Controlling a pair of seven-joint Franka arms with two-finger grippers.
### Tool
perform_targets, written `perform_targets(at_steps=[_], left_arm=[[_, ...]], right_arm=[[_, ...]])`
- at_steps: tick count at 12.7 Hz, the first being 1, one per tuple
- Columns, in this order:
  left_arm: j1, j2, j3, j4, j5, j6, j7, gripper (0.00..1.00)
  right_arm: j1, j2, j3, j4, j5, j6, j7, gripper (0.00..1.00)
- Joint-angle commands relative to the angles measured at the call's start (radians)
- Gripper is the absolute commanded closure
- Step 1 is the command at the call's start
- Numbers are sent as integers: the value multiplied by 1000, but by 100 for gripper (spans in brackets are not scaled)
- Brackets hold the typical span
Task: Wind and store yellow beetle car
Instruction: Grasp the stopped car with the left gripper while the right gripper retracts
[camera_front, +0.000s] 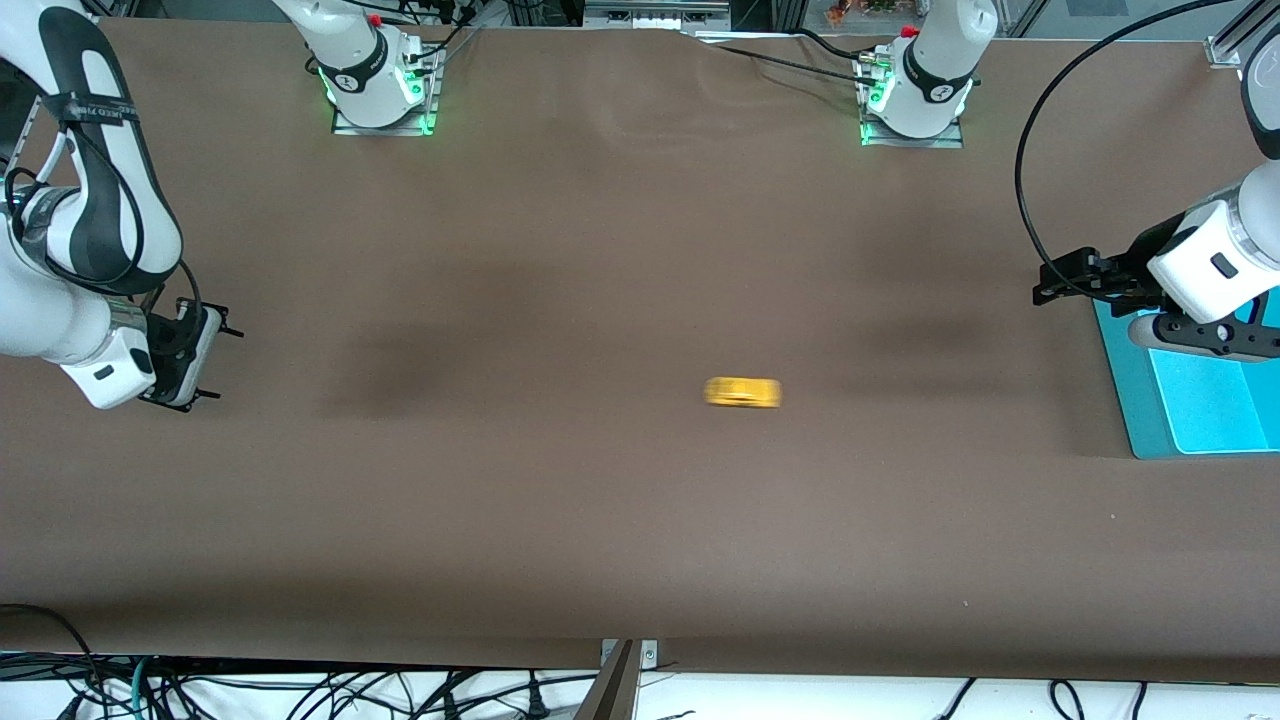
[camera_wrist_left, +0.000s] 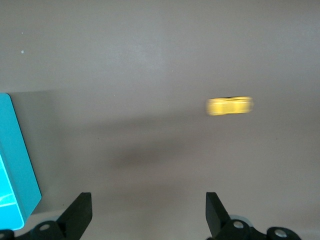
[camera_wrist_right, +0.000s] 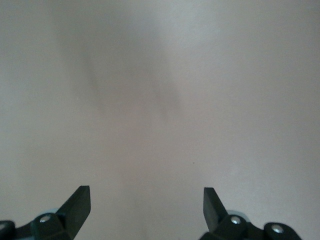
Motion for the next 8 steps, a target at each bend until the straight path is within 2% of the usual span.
perform_targets(at_steps=[1, 4, 6, 8], left_arm=[[8, 12, 3, 16, -2, -3, 150, 0], [2, 86, 3, 1, 15, -44, 440, 0], [16, 103, 5, -14, 43, -54, 616, 0], [51, 103, 5, -63, 58, -22, 758, 0]], right_arm=[[20, -3, 5, 78, -22, -81, 175, 0], [71, -3, 5, 140, -51, -87, 280, 0], [82, -1, 7, 196, -54, -179, 446, 0], [123, 1, 7, 262, -109, -263, 637, 0]])
